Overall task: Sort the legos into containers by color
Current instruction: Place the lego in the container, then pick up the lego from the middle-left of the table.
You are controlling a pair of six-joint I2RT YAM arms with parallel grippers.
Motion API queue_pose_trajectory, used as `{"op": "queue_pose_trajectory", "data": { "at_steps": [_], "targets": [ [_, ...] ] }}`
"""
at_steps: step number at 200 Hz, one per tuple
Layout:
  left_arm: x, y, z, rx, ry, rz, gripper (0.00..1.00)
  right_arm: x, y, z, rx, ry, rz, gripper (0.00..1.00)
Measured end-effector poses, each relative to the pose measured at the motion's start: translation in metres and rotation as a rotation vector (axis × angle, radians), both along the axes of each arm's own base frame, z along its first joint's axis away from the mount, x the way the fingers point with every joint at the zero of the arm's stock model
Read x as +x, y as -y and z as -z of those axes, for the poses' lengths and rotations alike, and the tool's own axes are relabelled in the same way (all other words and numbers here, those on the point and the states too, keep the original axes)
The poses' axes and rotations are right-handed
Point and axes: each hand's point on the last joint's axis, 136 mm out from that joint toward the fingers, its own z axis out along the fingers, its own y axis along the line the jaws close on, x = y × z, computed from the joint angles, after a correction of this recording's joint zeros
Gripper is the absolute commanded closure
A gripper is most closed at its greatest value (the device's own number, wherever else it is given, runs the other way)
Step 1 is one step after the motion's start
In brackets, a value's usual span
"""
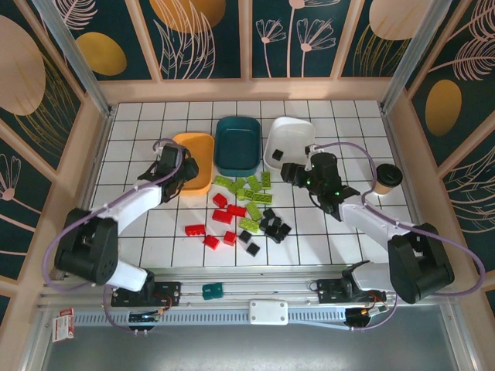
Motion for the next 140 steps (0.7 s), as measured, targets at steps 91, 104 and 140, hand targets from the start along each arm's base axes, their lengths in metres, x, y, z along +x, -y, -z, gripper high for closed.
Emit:
{"op": "queue_pose_trajectory", "data": {
  "at_steps": [91,104,140],
  "targets": [
    [-0.016,0.022,-0.066,-0.082,0.141,0.092,0.16,-0.012,0.006,-0.003,0.019,0.012,0.007,0.34],
    [-0.041,0.029,-0.069,-0.081,0.149,0.129,0.15,-0.013,0.006,-0.001,0.020,0.011,0.007,0.34],
    [-0.107,0.029,-0.031,-0.078,0.064,0.189,0.13,-0.016,0.007,0.006,0.024,0.001,0.007,0.34]
  ]
}}
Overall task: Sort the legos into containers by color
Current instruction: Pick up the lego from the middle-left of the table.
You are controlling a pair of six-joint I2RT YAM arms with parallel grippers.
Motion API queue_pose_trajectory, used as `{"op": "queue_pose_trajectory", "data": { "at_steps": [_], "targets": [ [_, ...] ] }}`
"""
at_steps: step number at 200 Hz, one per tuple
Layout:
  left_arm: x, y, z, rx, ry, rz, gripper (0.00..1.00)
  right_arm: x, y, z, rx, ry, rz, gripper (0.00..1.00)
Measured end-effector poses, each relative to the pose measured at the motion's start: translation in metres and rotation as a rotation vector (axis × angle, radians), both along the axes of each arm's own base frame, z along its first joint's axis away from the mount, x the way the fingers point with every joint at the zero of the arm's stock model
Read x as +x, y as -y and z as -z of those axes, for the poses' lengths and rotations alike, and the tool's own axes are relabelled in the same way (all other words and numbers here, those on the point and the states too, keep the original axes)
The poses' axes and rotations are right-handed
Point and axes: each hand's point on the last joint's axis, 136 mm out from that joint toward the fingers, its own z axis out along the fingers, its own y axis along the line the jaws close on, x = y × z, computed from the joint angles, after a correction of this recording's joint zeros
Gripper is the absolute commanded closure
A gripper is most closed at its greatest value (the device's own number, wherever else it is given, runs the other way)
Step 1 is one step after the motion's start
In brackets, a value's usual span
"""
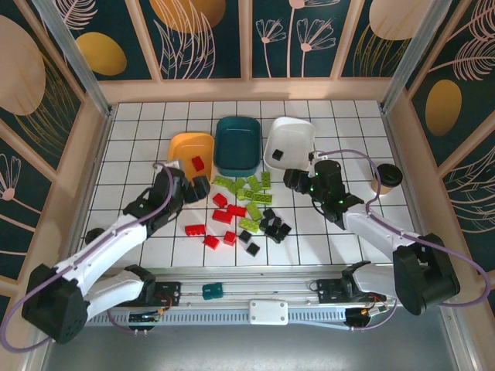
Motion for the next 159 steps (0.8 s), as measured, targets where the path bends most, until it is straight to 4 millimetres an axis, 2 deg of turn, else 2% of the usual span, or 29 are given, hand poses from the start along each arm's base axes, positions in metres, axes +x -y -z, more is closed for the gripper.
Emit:
{"op": "queue_pose_trajectory", "data": {
  "at_steps": [28,51,82,125,159],
  "targets": [
    [-0.047,0.000,0.048,0.043,-0.136,0.043,0.13,0.001,-0.001,0.005,0.006,-0.006,0.004,0.34],
    [-0.069,0.006,0.065,0.083,-0.192,0.080,0.12,0.003,-0.002,0.005,0.018,-0.007,0.009,0.34],
    [-0.075,0.004,0.073,0.121,-0.203,0.083,0.11,0.004,-0.003,0.003,0.029,0.002,0.008,0.34],
    [-0.083,0.001,0.102,0.206,-0.271,0.093,0.12,0.001,-0.002,0.010,0.026,-0.012,0.010,0.34],
    [-0.078,0.001,0.113,0.241,-0.279,0.089,0.15,0.000,-0.001,0.007,0.029,-0.004,0.011,0.34]
  ]
}}
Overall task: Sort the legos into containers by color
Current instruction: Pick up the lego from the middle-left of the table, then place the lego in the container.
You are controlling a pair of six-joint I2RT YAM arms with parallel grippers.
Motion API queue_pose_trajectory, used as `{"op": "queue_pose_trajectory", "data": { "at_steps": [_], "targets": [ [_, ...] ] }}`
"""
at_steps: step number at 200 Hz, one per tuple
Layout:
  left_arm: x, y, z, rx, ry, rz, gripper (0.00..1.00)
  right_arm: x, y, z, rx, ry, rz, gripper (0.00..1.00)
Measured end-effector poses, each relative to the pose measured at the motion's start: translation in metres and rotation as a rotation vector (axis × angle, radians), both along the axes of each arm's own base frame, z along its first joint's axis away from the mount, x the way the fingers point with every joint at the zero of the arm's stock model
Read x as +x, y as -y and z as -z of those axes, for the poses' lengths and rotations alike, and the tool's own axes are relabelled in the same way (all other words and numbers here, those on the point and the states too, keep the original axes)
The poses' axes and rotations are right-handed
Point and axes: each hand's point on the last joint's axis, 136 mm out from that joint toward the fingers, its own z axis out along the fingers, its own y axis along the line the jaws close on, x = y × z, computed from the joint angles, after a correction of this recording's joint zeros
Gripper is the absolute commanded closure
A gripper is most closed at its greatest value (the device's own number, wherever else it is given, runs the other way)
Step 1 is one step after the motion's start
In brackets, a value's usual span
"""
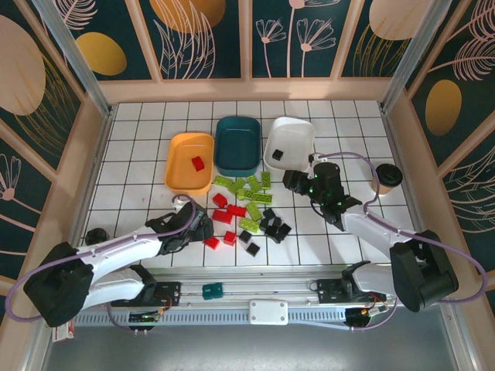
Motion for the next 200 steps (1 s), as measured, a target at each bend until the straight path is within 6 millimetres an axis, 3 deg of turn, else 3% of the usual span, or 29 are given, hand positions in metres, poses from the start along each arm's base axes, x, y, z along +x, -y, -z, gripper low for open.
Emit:
{"op": "queue_pose_trajectory", "data": {
  "at_steps": [73,101,128,156,175,200],
  "targets": [
    [0.008,-0.002,0.004,0.047,0.018,0.000,0.47,-0.006,0.003,0.002,-0.003,0.000,0.003,0.34],
    [0.022,0.011,-0.020,-0.003,0.074,-0.002,0.50,-0.006,0.004,0.004,-0.004,-0.003,0.003,0.34],
    [0.061,0.026,-0.076,-0.081,0.199,-0.028,0.50,-0.007,0.004,0.004,-0.004,-0.003,0.003,0.34],
    [0.115,0.013,-0.122,-0.113,0.310,-0.119,0.49,-0.007,0.004,0.005,-0.005,-0.004,0.003,0.34],
    [0.147,0.000,-0.131,-0.093,0.332,-0.169,0.48,-0.007,0.004,0.004,-0.004,-0.004,0.003,0.34],
    [0.180,-0.009,-0.121,-0.074,0.311,-0.202,0.47,-0.011,0.006,0.006,-0.005,-0.005,0.004,0.34]
  ]
}}
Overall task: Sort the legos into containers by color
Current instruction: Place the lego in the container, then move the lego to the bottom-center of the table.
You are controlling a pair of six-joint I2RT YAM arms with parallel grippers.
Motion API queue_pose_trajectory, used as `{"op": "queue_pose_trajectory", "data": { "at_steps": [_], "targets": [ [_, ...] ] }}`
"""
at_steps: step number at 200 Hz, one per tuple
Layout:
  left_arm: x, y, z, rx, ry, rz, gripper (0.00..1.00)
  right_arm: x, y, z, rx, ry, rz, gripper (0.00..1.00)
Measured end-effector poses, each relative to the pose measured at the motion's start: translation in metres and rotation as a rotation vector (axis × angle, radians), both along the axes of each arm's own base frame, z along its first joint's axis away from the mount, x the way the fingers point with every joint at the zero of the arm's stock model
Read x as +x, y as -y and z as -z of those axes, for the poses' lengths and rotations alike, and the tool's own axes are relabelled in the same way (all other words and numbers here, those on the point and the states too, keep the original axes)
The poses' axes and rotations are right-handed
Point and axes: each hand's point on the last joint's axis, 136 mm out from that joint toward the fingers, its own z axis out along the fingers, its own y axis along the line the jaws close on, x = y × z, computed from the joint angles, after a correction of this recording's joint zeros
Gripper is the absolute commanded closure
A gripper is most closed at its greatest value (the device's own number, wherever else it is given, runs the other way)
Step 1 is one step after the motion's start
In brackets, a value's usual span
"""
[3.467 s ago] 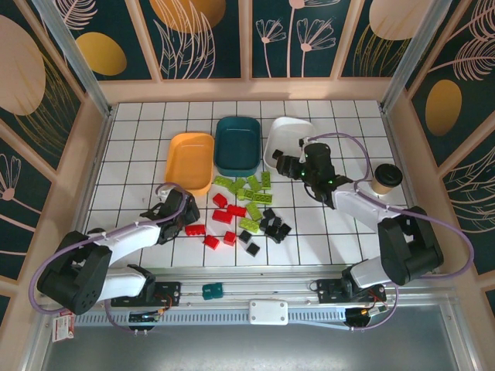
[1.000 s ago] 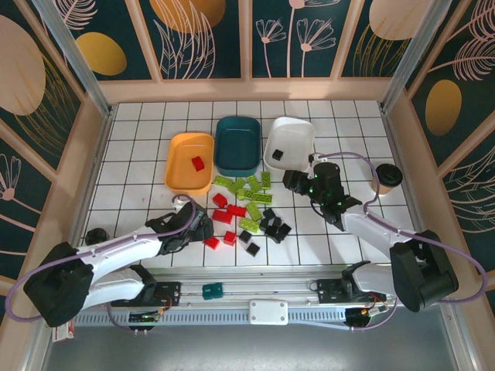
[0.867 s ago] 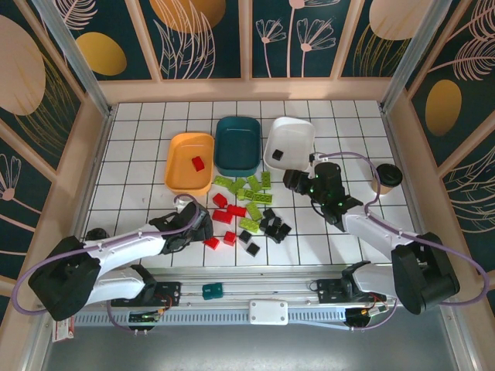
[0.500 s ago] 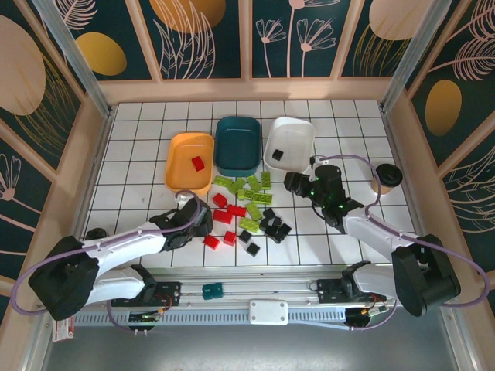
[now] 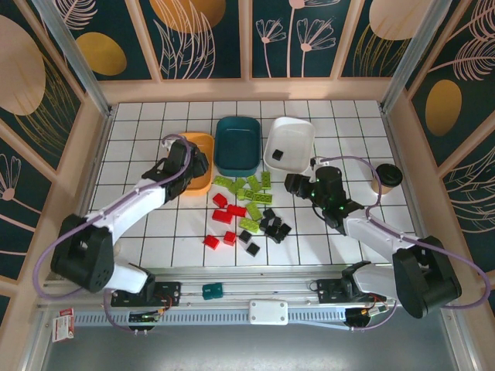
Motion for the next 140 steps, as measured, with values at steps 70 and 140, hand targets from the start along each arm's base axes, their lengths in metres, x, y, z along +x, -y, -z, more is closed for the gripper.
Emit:
{"op": "queue_pose_trajectory", "data": {
  "at_steps": [70,140],
  "targets": [
    [0.064,-0.001,0.030,0.014,-0.065,-0.022,0.19,-0.009,0.003,0.006,0.010,-0.016,0.004,0.33],
    [0.019,0.021,0.000,-0.059,-0.010,0.083,0.11,-0.031,0.003,0.017,0.001,-0.038,-0.021,0.33]
  ]
}}
